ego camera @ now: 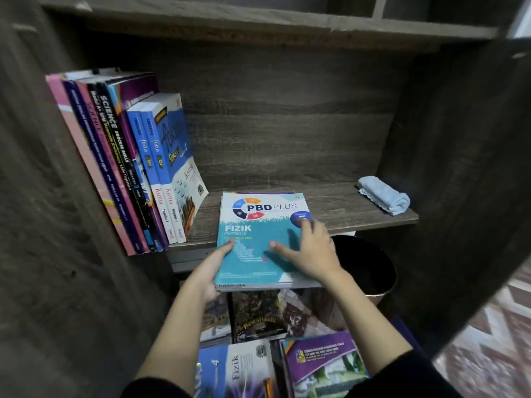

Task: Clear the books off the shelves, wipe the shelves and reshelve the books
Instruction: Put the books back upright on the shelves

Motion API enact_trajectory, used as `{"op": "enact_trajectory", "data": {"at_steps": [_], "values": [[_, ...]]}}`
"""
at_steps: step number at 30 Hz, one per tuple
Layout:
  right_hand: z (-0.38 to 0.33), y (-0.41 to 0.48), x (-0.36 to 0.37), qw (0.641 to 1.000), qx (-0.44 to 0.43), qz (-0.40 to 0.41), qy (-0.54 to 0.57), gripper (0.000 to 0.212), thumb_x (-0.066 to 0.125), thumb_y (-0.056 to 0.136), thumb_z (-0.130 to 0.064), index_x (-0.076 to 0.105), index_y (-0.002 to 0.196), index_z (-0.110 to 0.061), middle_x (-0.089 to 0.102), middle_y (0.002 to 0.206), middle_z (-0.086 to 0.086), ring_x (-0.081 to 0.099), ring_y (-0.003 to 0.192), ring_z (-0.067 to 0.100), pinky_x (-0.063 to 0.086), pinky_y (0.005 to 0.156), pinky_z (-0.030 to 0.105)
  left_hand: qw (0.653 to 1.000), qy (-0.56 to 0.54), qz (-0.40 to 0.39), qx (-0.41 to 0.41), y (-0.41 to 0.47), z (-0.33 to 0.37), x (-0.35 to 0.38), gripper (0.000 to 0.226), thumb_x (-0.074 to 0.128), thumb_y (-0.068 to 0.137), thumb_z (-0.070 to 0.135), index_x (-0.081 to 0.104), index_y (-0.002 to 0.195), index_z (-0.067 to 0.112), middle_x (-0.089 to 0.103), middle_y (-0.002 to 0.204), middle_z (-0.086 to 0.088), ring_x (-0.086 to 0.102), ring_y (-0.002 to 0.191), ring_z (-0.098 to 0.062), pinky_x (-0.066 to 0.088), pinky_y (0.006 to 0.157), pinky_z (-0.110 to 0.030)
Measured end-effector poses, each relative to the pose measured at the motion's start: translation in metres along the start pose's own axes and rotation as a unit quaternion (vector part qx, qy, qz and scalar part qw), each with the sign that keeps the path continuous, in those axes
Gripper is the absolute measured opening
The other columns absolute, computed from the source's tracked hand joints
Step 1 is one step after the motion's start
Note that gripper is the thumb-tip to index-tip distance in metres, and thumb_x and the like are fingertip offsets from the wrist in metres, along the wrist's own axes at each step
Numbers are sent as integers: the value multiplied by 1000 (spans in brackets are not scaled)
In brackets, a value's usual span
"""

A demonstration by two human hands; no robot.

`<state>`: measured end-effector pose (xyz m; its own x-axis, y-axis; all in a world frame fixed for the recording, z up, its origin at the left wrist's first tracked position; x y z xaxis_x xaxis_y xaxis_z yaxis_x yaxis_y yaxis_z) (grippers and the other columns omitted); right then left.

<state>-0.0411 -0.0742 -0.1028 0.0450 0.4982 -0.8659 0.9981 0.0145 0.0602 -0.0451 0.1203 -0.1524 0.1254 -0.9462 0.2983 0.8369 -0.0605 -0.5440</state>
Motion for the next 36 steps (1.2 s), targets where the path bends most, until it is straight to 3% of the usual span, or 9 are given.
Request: {"op": "enact_trajectory", "data": {"at_steps": [3,7,12,17,20,25,29,33,36], "values": [[-22,-25,13,988,-74,-60,-119,116,56,66,-81,1,153,-27,-7,160,7,-16,143,42,-3,114,60,1000,5,-5,2,-1,-1,-1,45,58,89,39,57,120,7,70,103,-18,69,82,-30,58,66,-39],[-26,-37,45,957,-97,-82,-261,117,69,76,-55,-16,150,-25,-13,159,8,-18,140,49,-2,107,70,1000,4,-1,-5,1,1,-1,44,58,90,39,58,121,7,70,97,-17,70,74,-28,57,69,-39],[-22,-27,61,942,-140,48,-303,95,88,49,-24,37,129,-20,59,118,18,56,109,48,45,78,68,1000,12,2,-2,0,3,4,39,55,92,37,58,118,7,68,96,-17,68,70,-27,58,54,-35],[-19,-22,63,919,-232,139,-288,69,78,61,-27,44,119,-15,65,103,12,64,88,38,54,71,50,1000,14,5,6,2,8,5,33,54,93,36,60,106,7,70,80,-15,69,55,-24,55,44,-31],[-16,-19,61,912,-252,205,-251,42,47,78,-25,44,119,-19,69,105,10,68,85,35,56,68,44,1000,1,14,19,-2,14,10,29,55,94,34,61,99,7,71,72,-15,68,53,-25,56,44,-34],[-18,-18,35,897,-294,275,-182,53,66,72,-25,44,121,-26,72,106,7,71,83,31,57,60,36,996,13,52,73,-15,34,27,28,59,92,31,61,104,6,70,86,-17,69,62,-27,58,52,-35],[-20,-18,5,895,-270,341,-94,54,38,70,-17,46,122,-28,72,107,6,72,83,26,56,47,29,984,32,5,175,-41,62,57,31,49,96,36,62,106,9,72,85,-11,70,69,-20,57,69,-35],[-13,-17,-20,889,-206,392,113,71,46,61,-1,60,127,-24,69,115,1,66,86,16,53,64,27,971,60,-105,204,-60,78,84,69,15,94,61,59,112,11,67,106,-15,65,94,-24,51,85,-39],[-9,-17,-34,876,-98,383,274,68,64,71,7,60,126,-34,72,101,-4,62,80,12,46,72,20,976,74,-49,198,-40,65,83,72,10,96,58,50,132,9,56,131,-13,56,116,-27,39,99,-41]]}}
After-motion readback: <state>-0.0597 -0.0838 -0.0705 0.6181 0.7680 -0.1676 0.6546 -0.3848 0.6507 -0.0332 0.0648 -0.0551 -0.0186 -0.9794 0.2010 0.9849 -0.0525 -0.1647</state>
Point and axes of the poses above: each hand's wrist, its own y-axis towards the middle knuckle, its own x-axis out of the palm, z = x × y, the point moved 3 cm from there along y, towards the middle knuckle
